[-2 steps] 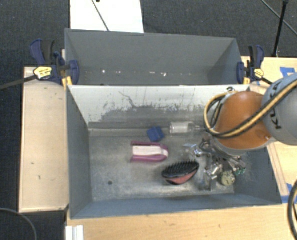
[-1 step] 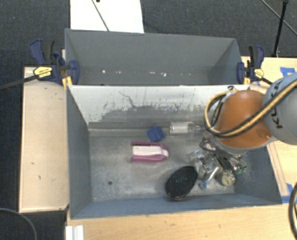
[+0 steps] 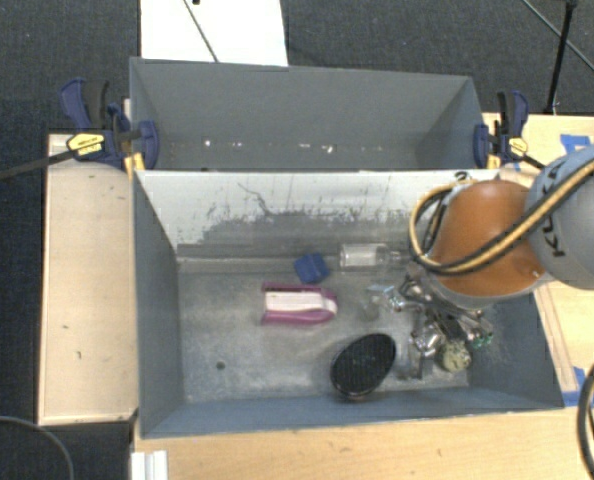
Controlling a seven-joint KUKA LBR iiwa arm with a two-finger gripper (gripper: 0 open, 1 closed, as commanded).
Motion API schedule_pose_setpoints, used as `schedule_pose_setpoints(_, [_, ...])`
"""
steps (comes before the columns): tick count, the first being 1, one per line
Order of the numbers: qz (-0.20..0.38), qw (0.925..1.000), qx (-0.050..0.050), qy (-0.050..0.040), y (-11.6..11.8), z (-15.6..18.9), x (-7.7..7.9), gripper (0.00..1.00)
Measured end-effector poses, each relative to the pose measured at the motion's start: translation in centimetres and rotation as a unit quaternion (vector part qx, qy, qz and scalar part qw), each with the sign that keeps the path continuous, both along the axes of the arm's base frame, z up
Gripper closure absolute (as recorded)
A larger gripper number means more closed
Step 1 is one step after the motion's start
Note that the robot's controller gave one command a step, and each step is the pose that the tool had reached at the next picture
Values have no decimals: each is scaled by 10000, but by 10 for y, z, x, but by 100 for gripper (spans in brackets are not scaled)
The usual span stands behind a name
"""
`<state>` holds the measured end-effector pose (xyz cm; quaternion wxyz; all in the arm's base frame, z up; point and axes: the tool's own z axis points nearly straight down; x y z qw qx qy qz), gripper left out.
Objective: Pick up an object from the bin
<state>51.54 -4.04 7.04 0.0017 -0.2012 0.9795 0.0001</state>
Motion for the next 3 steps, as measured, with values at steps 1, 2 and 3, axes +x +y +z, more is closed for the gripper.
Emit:
schedule_pose_setpoints(1, [536,9985,9,-59,57,5,-32,0])
schedule_pose_setpoints(2, [521,9986,2,-21,55,3,-34,100])
schedule_pose_setpoints(3, [377,9993,-7,-42,46,166,0,100])
